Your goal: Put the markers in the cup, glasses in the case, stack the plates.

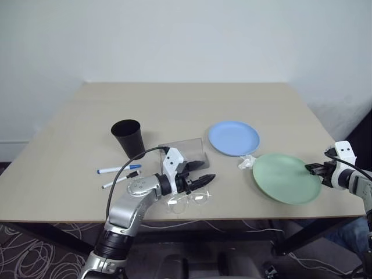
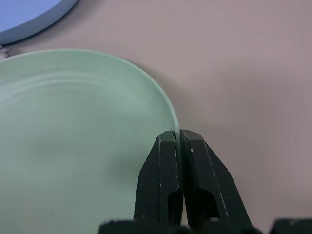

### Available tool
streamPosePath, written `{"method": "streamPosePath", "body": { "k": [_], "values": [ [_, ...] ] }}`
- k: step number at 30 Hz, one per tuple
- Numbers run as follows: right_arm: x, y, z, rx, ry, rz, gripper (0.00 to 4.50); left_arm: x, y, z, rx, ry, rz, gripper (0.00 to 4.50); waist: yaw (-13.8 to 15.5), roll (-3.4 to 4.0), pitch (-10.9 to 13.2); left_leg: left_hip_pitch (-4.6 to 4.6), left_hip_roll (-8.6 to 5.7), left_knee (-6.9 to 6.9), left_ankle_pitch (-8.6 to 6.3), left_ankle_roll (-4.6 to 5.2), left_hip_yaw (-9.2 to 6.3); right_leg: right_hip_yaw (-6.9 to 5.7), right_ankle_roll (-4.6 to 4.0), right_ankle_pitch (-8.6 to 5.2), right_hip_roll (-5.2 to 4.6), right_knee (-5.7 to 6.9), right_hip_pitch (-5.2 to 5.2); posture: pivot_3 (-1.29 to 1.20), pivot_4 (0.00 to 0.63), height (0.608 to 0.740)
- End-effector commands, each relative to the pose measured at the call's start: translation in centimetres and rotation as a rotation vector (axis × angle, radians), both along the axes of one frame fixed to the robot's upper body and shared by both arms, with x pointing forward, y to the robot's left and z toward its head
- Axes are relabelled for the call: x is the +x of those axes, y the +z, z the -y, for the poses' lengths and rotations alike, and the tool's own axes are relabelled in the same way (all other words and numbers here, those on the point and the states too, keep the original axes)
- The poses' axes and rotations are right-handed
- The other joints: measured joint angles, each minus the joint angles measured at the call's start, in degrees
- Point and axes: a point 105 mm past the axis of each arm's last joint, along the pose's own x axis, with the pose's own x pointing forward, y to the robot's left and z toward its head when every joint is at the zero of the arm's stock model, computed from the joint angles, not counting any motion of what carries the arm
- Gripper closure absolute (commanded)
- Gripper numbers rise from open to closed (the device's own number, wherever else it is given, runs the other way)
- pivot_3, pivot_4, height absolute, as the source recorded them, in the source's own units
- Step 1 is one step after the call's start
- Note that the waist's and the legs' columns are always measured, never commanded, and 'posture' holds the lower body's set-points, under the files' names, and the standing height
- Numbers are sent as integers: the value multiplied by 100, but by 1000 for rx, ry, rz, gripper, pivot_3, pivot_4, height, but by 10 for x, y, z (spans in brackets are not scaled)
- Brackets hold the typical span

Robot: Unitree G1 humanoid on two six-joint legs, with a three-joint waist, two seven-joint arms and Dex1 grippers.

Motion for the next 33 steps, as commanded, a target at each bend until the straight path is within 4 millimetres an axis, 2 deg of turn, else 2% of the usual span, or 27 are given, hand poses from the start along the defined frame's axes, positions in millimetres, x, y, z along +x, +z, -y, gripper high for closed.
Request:
{"method": "streamPosePath", "body": {
  "k": [1,4,9,21,25,33],
  "values": [
    [9,13,2,-16,9,52,4459,4,12,2,-5,-6,54,1342,-1,-1,1,0,-5,0,1,1,-2,5,3,2,0,0,0,0,0,721],
    [12,19,-3,46,51,81,4459,5,12,2,-4,-4,55,1342,-18,-2,1,1,-14,0,6,11,2,21,12,7,-1,-1,0,0,0,721],
    [16,34,-23,164,172,133,4459,6,13,2,-3,-3,57,1342,-84,-2,2,0,-21,-1,10,17,0,32,18,11,0,-2,-1,0,0,721],
    [48,77,-73,232,331,246,4459,8,13,0,-3,11,62,1342,-125,-1,2,-4,-28,-9,10,19,-6,36,21,13,1,-2,-5,0,0,721],
    [71,85,-92,221,294,265,4459,9,13,0,-1,13,67,1342,-154,0,2,-3,-28,-10,10,19,0,43,23,14,1,-1,-9,0,0,721],
    [104,82,-115,166,228,240,4459,12,15,0,2,16,77,1342,-133,2,1,-8,-29,-13,11,25,-3,41,29,18,1,1,-10,0,0,721]
  ]
}}
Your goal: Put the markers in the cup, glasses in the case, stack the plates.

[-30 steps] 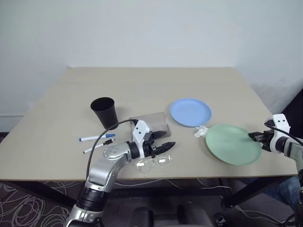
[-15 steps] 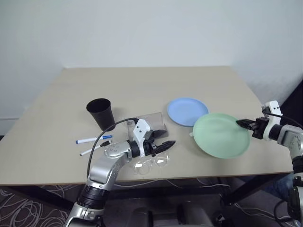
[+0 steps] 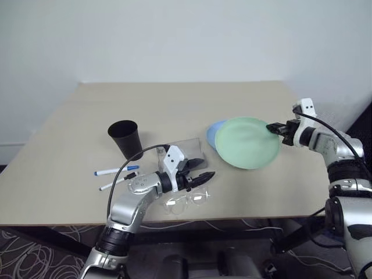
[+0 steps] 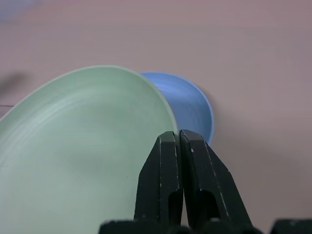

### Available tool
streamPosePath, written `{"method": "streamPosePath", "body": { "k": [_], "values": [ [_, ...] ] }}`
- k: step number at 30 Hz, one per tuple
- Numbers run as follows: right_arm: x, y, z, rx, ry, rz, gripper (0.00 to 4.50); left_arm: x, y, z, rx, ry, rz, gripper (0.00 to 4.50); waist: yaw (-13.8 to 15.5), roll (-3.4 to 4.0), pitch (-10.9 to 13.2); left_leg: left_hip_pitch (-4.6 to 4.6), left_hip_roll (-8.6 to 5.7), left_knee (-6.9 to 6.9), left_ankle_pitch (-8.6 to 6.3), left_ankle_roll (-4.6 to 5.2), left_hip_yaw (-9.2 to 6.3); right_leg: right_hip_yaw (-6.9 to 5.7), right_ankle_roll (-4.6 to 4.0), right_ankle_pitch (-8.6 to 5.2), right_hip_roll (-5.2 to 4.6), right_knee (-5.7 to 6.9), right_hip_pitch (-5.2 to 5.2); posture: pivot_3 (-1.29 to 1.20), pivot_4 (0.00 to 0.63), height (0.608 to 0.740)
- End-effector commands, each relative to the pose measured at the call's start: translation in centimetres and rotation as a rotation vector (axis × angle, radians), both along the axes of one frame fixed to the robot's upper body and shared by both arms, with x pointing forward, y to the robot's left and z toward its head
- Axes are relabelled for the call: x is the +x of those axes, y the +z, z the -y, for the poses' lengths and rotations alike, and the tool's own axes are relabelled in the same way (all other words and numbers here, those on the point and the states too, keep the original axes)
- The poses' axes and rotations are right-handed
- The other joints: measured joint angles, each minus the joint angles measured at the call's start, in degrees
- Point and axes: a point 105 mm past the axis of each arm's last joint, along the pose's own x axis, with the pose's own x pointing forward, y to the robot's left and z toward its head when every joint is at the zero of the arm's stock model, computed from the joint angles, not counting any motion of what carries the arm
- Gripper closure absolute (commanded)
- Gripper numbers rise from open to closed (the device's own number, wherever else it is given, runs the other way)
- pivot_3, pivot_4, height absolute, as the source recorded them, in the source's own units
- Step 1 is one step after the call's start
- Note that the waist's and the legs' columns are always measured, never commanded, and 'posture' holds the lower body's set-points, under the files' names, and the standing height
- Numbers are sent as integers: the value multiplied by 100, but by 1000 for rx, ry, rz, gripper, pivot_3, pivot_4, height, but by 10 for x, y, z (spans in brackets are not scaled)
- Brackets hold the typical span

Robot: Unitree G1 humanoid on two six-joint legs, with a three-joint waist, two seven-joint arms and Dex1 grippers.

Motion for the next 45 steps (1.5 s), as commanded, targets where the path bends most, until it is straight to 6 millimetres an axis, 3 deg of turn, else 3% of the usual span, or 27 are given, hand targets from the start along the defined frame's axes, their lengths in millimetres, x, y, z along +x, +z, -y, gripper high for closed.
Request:
{"method": "streamPosePath", "body": {
  "k": [1,10,18,27,35,39,45],
  "values": [
    [17,14,-3,-37,-60,54,4459,5,15,1,-6,-1,67,1342,-2,1,0,-1,-1,-1,-2,4,1,2,10,6,0,-1,-1,0,0,721],
    [42,18,-10,17,-273,68,4459,6,16,2,-3,0,73,1342,-4,2,-1,0,-5,-13,-6,11,3,10,16,10,0,-2,-4,0,0,721],
    [45,17,-19,50,-296,68,4459,5,14,0,4,10,73,1342,-23,3,-1,0,-7,-13,-6,12,4,14,17,10,0,-2,-4,0,0,721],
    [44,16,-19,80,-286,74,1387,5,14,0,6,13,74,1342,-30,4,-2,1,-7,-14,-5,13,1,15,17,11,1,-1,-3,0,0,721],
    [27,8,-13,-14,-67,78,1387,5,14,1,8,14,79,1342,-23,5,-3,0,-9,-15,-5,13,-1,15,18,10,1,-2,-3,0,0,721],
    [10,16,-17,2,146,108,1387,6,14,1,9,11,78,1342,-25,5,-2,0,-10,-13,-5,13,0,17,19,10,1,-2,-2,0,0,721],
    [-13,7,-17,-93,341,86,1387,8,15,3,7,0,84,1342,-35,8,-3,7,-9,-11,-5,13,0,16,19,11,2,5,-1,0,0,721]
  ]
}}
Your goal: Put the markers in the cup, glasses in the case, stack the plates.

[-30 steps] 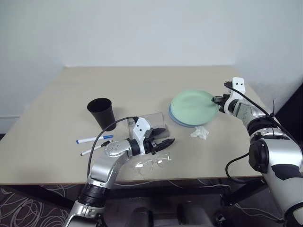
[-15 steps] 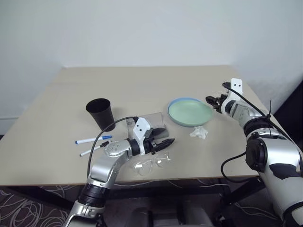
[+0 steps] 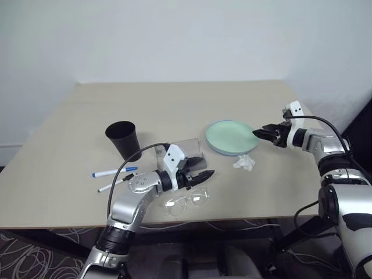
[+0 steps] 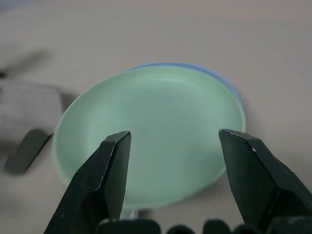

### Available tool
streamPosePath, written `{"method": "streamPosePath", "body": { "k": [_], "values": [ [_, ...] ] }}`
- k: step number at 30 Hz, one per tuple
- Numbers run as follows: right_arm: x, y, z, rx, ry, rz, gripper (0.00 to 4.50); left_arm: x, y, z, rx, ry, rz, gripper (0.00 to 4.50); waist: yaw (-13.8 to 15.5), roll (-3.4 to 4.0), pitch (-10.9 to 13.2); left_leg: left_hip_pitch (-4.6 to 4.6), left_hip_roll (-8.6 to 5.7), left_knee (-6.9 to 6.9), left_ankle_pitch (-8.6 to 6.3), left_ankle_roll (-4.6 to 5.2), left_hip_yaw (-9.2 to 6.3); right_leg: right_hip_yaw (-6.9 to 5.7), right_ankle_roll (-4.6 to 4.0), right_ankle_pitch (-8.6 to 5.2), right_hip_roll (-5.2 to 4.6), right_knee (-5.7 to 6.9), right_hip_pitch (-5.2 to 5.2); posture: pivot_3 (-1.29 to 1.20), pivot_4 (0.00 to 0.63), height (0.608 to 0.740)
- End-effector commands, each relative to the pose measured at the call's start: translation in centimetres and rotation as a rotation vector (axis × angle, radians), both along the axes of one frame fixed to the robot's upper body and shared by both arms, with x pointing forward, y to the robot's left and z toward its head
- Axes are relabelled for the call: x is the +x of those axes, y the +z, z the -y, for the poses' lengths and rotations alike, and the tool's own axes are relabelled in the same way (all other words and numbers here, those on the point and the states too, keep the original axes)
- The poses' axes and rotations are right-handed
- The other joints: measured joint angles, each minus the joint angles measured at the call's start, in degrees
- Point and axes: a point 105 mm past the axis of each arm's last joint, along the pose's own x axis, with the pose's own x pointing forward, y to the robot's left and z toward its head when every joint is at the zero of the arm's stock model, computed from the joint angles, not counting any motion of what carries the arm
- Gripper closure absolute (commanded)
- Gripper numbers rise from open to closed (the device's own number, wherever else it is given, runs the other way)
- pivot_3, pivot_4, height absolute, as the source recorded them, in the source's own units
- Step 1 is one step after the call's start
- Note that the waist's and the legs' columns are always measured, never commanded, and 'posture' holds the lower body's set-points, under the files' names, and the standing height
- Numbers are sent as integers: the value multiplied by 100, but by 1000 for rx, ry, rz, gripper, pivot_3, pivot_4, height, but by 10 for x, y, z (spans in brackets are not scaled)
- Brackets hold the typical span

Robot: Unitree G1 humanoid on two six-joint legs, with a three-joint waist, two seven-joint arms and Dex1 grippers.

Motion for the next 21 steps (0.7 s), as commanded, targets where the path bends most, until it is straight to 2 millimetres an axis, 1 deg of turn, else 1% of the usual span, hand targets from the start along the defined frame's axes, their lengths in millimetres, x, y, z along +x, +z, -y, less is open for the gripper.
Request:
{"method": "streamPosePath", "body": {
  "k": [1,6,10,14,17,21],
  "values": [
    [-7,16,-6,-49,115,54,1387,4,14,3,-8,-14,60,1342,3,0,0,0,0,0,1,1,-1,0,0,0,0,1,0,0,0,721],
    [-21,8,-10,-68,199,5,1387,5,14,2,-9,-17,62,1342,7,1,0,-2,0,5,1,1,-2,-1,-1,0,1,1,1,0,0,721],
    [-30,-9,-16,-111,240,-46,1387,5,14,2,-9,-16,63,1342,13,0,-1,-3,-1,6,1,1,-1,0,0,0,1,0,1,0,0,721],
    [-33,-25,-23,-129,240,-82,1387,5,14,1,-9,-13,62,1342,11,0,-1,-2,-1,8,1,1,-1,-1,-1,0,1,1,2,0,0,721],
    [-33,-38,-25,-152,225,-111,1387,5,14,1,-9,-9,62,1342,12,0,-1,-2,-1,11,1,1,0,0,-1,0,1,2,2,0,0,721],
    [-34,-51,-27,-182,210,-138,1387,4,14,-1,-6,-3,60,1342,14,0,-1,-3,-1,14,1,1,-1,0,0,0,1,3,3,0,0,721]
  ]
}}
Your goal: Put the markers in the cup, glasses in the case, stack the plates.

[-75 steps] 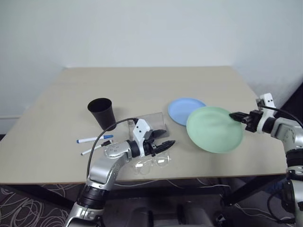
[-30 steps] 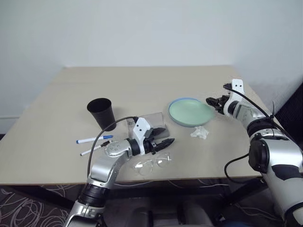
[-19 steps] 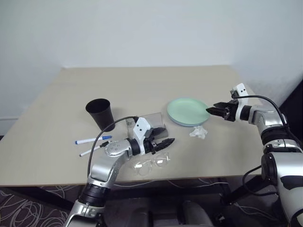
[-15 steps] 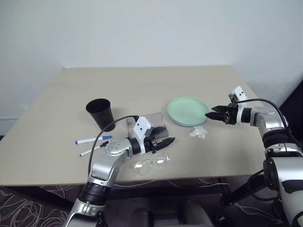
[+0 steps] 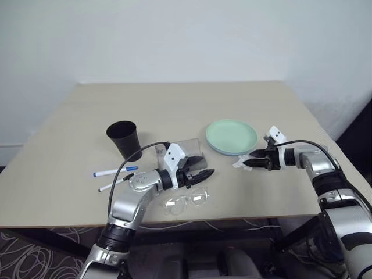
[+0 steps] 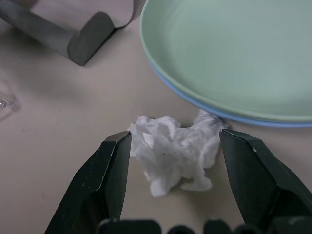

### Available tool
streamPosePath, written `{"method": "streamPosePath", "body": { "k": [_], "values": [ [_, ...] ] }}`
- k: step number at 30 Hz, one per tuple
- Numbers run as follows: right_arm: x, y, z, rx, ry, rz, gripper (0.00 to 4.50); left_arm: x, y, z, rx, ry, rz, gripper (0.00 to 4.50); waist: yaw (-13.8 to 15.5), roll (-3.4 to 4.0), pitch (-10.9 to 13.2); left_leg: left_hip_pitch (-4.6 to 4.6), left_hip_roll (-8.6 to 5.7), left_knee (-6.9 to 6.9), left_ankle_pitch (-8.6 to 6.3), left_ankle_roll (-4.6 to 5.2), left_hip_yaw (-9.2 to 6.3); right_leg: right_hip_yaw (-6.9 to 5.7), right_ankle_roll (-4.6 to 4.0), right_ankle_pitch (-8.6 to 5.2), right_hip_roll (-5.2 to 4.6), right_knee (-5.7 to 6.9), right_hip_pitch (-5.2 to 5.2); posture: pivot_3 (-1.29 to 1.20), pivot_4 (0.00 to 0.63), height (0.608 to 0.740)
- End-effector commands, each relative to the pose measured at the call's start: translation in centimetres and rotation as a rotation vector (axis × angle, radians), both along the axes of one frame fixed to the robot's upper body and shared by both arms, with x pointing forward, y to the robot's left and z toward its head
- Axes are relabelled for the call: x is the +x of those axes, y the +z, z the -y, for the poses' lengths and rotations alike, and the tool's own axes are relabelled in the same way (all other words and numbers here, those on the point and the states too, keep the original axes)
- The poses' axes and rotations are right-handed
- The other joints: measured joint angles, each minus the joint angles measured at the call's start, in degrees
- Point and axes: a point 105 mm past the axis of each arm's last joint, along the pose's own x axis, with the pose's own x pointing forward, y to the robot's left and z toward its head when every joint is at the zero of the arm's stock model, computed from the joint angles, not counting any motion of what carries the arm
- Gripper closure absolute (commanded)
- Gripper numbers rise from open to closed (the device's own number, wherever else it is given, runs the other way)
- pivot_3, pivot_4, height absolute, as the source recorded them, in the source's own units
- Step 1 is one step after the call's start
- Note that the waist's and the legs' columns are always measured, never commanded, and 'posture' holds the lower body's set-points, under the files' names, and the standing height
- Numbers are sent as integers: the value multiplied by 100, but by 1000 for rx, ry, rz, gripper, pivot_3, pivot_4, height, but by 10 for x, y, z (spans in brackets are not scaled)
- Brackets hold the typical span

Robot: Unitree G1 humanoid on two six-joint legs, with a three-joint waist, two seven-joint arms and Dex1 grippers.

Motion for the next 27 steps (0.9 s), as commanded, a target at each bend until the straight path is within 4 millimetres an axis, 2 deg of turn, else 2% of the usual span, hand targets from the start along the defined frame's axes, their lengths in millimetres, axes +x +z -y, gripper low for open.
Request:
{"method": "streamPosePath", "body": {
  "k": [1,4,7,13,15,19,24,27],
  "values": [
    [4,1,1,-34,-14,23,1387,1,13,-1,-7,2,56,1342,2,0,0,0,0,0,0,0,0,0,0,0,0,-1,0,0,0,721],
    [4,-2,1,-42,-17,13,1387,1,13,-2,-6,6,54,1342,2,0,0,-1,-1,0,0,0,0,0,0,0,-1,-1,0,0,0,721],
    [1,-2,3,-47,-6,11,2226,1,13,-3,-5,7,54,1342,2,0,0,-1,-1,0,0,0,-1,0,1,0,0,-1,0,0,0,721],
    [-3,8,4,-17,25,31,4394,1,12,-3,-3,6,52,1342,2,0,0,-1,-1,1,0,0,-1,0,1,0,0,-1,1,0,0,721],
    [-4,15,3,10,43,49,4452,2,12,-2,-4,5,53,1342,0,0,0,-1,-1,1,0,0,-1,0,1,0,0,-1,1,0,0,721],
    [-3,46,-2,119,71,132,4452,3,12,-2,-5,5,54,1342,-1,0,0,0,-1,1,0,0,-1,0,1,1,0,0,1,0,0,721],
    [23,78,-4,204,-55,232,4452,2,12,-1,-5,4,53,1342,-7,0,0,1,-1,3,0,0,0,0,1,1,0,0,2,0,0,721],
    [41,81,-8,191,-149,250,4452,3,12,-1,-3,5,52,1342,-10,0,0,3,0,4,0,0,2,0,1,1,0,1,2,0,0,721]
  ]
}}
